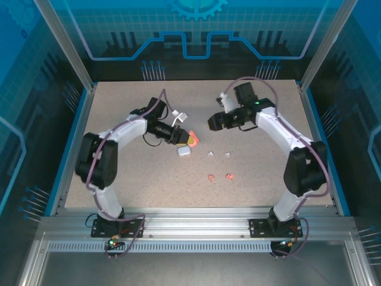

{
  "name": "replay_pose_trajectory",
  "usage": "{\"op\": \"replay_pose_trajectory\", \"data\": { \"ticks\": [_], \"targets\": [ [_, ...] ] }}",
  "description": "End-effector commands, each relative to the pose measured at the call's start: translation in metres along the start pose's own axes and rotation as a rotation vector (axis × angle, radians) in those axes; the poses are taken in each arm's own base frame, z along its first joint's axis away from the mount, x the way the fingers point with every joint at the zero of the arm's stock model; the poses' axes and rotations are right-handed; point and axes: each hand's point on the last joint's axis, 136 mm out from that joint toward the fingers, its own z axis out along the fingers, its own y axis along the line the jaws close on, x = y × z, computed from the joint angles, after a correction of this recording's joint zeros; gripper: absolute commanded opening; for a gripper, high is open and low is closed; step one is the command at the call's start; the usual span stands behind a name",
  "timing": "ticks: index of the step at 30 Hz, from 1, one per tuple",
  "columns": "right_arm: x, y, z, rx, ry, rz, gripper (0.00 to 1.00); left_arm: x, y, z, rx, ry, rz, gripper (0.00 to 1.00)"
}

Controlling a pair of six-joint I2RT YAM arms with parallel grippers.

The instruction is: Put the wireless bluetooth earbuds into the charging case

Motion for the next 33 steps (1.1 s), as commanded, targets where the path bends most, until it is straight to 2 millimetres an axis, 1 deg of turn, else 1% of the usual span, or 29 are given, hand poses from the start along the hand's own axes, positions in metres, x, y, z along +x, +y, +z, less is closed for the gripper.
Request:
{"op": "replay_pose_trajectory", "data": {
  "ticks": [1, 3, 4, 6, 9, 13, 17, 20, 23, 28, 33],
  "targets": [
    [-0.008, -0.003, -0.037, 0.098, -0.083, 0.09, 0.67, -0.049, -0.019, -0.027, -0.103, -0.349, 0.24, 0.0],
    [-0.001, -0.009, -0.045, 0.155, -0.085, 0.135, 0.67, -0.053, -0.024, -0.039, -0.162, -0.531, 0.377, 0.0],
    [0.004, -0.011, -0.046, 0.17, -0.081, 0.152, 0.67, -0.053, -0.026, -0.042, -0.2, -0.6, 0.435, 0.0],
    [0.018, -0.014, -0.045, 0.184, -0.069, 0.191, 0.67, -0.046, -0.033, -0.042, -0.277, -0.701, 0.608, 0.0],
    [0.036, -0.011, -0.041, 0.193, -0.053, 0.212, 0.67, -0.043, -0.039, -0.034, -0.385, -0.748, 0.738, 0.0],
    [0.062, -0.01, -0.03, 0.248, -0.005, 0.218, 0.67, -0.044, -0.046, -0.031, -0.512, -0.883, 0.855, 0.0],
    [0.086, -0.013, -0.019, 0.309, 0.033, 0.259, 0.67, -0.049, -0.065, -0.038, -0.579, -1.031, 0.923, 0.0],
    [0.099, -0.016, -0.014, 0.345, 0.038, 0.308, 0.67, -0.053, -0.077, -0.044, -0.616, -1.094, 0.946, 0.0],
    [0.107, -0.017, -0.011, 0.376, 0.045, 0.354, 0.67, -0.056, -0.085, -0.052, -0.633, -1.149, 0.951, 0.0],
    [0.121, -0.011, -0.001, 0.407, 0.076, 0.364, 0.67, -0.061, -0.097, -0.062, -0.631, -1.202, 0.957, 0.0],
    [0.13, -0.004, 0.014, 0.398, 0.105, 0.359, 0.67, -0.065, -0.101, -0.067, -0.632, -1.22, 0.958, 0.0]
  ]
}}
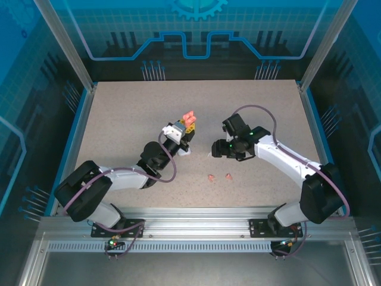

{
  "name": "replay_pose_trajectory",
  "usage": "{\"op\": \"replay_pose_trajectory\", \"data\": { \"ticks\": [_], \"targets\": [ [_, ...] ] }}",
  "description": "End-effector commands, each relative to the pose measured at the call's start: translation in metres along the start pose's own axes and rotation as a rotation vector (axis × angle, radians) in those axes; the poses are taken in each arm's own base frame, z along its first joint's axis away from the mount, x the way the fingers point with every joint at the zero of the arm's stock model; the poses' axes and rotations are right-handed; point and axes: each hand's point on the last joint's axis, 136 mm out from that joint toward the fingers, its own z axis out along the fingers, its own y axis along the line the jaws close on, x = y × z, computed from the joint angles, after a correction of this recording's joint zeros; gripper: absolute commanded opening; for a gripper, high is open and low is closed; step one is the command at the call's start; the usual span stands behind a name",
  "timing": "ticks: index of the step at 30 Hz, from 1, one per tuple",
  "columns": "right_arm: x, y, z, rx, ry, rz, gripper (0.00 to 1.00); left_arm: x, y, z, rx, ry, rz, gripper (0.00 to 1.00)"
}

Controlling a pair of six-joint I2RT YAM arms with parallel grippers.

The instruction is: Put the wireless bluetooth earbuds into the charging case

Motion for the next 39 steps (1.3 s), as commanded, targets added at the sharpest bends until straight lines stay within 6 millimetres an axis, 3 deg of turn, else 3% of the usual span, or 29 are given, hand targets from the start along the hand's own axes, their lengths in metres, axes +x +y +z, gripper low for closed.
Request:
{"op": "replay_pose_trajectory", "data": {
  "ticks": [1, 6, 16, 32, 39],
  "targets": [
    [0.004, 0.001, 0.008, 0.022, 0.01, 0.026, 0.67, -0.031, 0.009, 0.004, -0.04, -0.099, 0.001, 0.0],
    [0.005, 0.005, 0.012, 0.056, 0.023, 0.02, 0.67, -0.029, 0.017, 0.003, -0.061, -0.1, -0.034, 0.0],
    [-0.019, 0.02, -0.006, -0.035, -0.011, 0.012, 0.67, -0.03, 0.028, 0.006, -0.051, -0.092, -0.1, 0.0],
    [0.061, 0.003, 0.052, 0.17, 0.245, -0.03, 0.6, -0.041, 0.031, 0.004, -0.046, -0.107, -0.11, 0.0],
    [0.077, 0.003, 0.071, 0.233, 0.29, -0.023, 0.57, -0.04, 0.032, 0.0, -0.048, -0.108, -0.127, 0.0]
  ]
}}
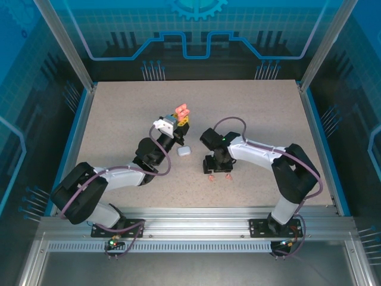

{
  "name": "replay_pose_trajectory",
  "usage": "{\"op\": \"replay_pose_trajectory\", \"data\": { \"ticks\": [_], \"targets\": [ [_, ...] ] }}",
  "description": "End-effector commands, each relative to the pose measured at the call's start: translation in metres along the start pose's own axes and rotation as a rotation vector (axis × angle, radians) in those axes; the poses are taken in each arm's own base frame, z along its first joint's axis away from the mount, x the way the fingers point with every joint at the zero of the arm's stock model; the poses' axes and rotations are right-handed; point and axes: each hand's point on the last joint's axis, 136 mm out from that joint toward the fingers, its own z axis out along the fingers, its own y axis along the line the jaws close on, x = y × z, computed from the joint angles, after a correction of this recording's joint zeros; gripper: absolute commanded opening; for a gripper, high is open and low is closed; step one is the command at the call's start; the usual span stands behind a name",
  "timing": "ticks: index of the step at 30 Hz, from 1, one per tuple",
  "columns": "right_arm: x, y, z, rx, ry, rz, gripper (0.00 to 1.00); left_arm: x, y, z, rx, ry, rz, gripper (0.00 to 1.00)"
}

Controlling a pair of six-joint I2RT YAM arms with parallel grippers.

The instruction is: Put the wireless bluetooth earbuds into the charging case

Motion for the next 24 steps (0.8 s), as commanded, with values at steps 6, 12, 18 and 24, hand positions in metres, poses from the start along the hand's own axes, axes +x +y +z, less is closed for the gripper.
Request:
{"op": "replay_pose_trajectory", "data": {
  "ticks": [6, 12, 18, 24],
  "targets": [
    [0.012, -0.005, 0.018, 0.073, 0.057, 0.035, 0.54, -0.029, 0.0, -0.002, 0.014, -0.077, -0.03, 0.0],
    [0.013, -0.005, 0.021, 0.078, 0.064, 0.037, 0.5, -0.03, -0.001, -0.002, 0.019, -0.079, -0.031, 0.0],
    [0.015, 0.0, 0.021, 0.083, 0.075, 0.028, 0.48, -0.031, -0.001, -0.003, 0.018, -0.082, -0.032, 0.0],
    [0.02, 0.003, 0.02, 0.084, 0.098, 0.041, 0.5, -0.031, -0.001, -0.004, 0.023, -0.083, -0.031, 0.0]
  ]
}}
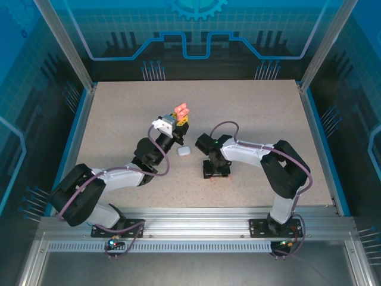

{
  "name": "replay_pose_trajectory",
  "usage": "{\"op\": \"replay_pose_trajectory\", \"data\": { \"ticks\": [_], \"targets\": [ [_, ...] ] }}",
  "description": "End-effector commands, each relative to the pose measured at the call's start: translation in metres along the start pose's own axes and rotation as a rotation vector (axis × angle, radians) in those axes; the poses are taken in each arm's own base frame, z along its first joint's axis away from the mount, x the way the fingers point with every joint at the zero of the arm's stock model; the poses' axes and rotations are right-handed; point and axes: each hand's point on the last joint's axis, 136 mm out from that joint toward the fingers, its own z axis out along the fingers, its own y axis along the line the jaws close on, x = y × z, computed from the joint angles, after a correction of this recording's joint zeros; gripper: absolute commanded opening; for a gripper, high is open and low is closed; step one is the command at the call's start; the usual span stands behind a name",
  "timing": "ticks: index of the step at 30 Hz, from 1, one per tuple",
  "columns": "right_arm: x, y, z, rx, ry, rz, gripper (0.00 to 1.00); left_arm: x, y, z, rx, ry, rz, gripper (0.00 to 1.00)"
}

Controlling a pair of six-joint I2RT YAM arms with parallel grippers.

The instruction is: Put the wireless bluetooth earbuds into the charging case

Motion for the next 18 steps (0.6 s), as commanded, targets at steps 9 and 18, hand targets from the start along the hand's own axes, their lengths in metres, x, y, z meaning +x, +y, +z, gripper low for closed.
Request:
{"op": "replay_pose_trajectory", "data": {
  "ticks": [9, 18],
  "targets": [
    [0.0072, 0.0076, 0.0035, 0.035, 0.061, 0.054, 0.46, -0.0231, -0.0019, -0.0025, 0.024, -0.071, -0.035, 0.0],
    [0.0055, 0.0079, 0.0032, 0.041, 0.061, 0.061, 0.37, -0.0242, -0.0028, -0.0039, 0.031, -0.076, -0.036, 0.0]
  ]
}}
